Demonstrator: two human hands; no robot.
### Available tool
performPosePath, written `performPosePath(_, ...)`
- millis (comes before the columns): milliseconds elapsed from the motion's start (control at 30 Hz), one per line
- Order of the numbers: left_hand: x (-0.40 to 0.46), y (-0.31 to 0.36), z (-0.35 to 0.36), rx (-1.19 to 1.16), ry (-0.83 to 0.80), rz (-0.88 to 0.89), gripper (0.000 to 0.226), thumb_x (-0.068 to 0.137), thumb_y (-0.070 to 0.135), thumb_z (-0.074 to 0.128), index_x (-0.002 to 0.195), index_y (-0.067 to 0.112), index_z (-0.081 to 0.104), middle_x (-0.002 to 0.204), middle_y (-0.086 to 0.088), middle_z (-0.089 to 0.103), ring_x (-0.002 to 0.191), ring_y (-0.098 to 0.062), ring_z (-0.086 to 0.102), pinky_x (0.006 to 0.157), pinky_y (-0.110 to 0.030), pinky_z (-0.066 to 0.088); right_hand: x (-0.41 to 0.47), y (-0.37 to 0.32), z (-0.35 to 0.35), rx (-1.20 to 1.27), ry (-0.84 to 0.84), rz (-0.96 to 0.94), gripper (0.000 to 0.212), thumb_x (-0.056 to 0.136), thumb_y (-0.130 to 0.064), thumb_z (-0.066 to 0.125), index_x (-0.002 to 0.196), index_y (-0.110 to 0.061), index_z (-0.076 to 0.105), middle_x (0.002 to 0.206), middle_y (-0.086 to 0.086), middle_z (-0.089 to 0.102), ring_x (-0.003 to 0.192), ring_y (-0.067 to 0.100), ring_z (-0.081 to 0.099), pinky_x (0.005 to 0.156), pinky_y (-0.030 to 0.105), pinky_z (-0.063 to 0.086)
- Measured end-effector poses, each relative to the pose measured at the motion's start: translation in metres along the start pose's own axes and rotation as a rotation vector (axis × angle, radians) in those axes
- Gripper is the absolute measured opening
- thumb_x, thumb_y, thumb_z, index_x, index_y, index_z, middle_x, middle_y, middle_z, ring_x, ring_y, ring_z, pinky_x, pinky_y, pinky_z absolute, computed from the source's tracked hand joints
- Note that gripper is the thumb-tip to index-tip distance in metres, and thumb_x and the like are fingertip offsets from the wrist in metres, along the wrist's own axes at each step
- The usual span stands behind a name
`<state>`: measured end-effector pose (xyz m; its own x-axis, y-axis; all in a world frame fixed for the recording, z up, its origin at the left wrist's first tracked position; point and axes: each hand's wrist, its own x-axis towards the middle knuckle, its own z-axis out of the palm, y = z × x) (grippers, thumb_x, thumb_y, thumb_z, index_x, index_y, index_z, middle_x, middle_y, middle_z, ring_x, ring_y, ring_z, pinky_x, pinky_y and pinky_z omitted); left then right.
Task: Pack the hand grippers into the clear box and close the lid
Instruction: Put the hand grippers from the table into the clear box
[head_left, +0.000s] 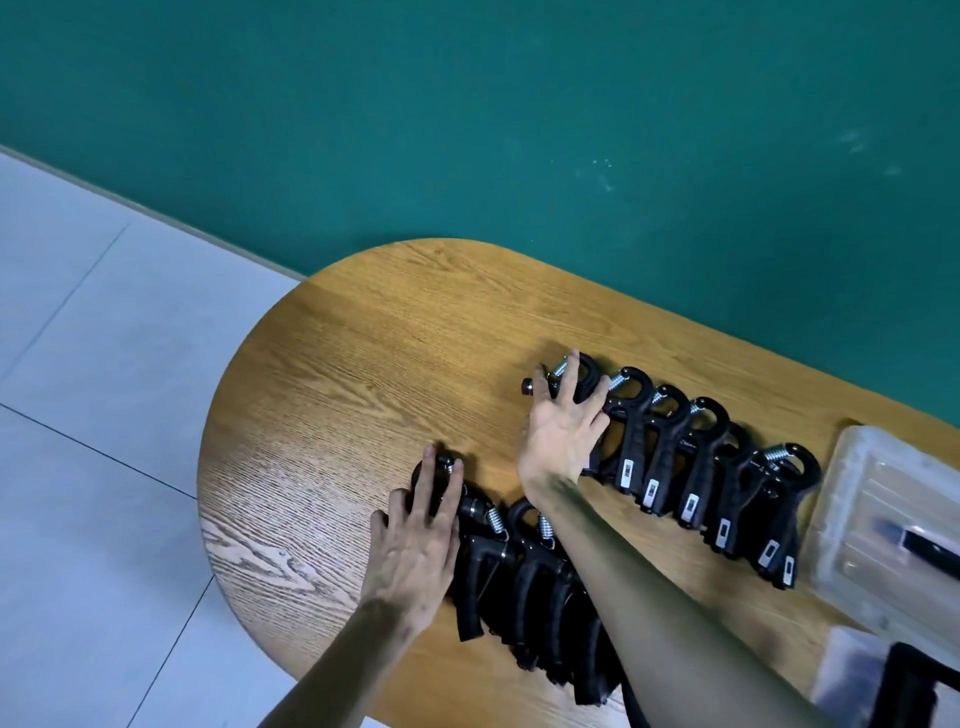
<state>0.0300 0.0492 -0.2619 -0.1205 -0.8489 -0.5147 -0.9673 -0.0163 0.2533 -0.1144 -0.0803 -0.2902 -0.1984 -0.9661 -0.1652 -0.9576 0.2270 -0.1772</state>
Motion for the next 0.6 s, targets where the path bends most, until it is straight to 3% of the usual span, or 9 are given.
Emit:
performPosePath(200, -0.007, 0.000, -0.021, -0.023, 0.058, -0.086, 0.074, 0.107, 0.039, 0.021, 0.143, 0.035, -0.044, 0.157, -0.001, -0.045, 0.136, -0.030, 0.031, 0.115, -0.052, 0.034, -0.021, 0.008, -0.022, 0.008, -0.042, -0.156, 0.095, 0.076, 0.009, 0.063, 0.156, -0.020, 0.022, 0.166, 0.008, -0.006, 0.146, 0.043, 0.010, 0.106, 0.062, 0.036)
performPosePath(333, -0.012, 0.009, -0.046, -0.005, 0.130, -0.114, 0.073, 0.107, 0.044, 0.021, 0.150, 0.032, -0.036, 0.160, -0.005, -0.040, 0.132, -0.031, 0.035, 0.109, -0.050, 0.038, -0.038, 0.017, -0.065, -0.011, -0.076, -0.202, 0.088, 0.085, -0.007, 0.065, 0.157, -0.018, 0.016, 0.165, 0.010, -0.014, 0.149, 0.043, 0.007, 0.110, 0.057, 0.032)
performPosePath(467, -0.016, 0.039, -0.075, 0.068, 0.212, -0.113, 0.082, 0.106, 0.036, 0.036, 0.154, 0.028, -0.031, 0.161, -0.009, -0.038, 0.117, -0.027, 0.037, 0.096, -0.043, 0.041, -0.058, 0.031, -0.107, -0.028, -0.011, -0.200, 0.082, 0.084, -0.016, 0.068, 0.155, -0.016, 0.027, 0.166, 0.012, 0.000, 0.147, 0.043, 0.018, 0.105, 0.056, 0.036)
performPosePath(600, -0.031, 0.086, -0.104, 0.063, 0.232, -0.108, 0.075, 0.107, 0.030, 0.033, 0.157, 0.025, -0.022, 0.163, -0.012, -0.032, 0.114, -0.025, 0.034, 0.092, -0.037, 0.038, -0.086, 0.050, -0.148, -0.021, 0.066, -0.188, 0.080, 0.078, -0.013, 0.067, 0.152, -0.017, 0.035, 0.165, 0.011, 0.011, 0.146, 0.041, 0.024, 0.103, 0.056, 0.039)
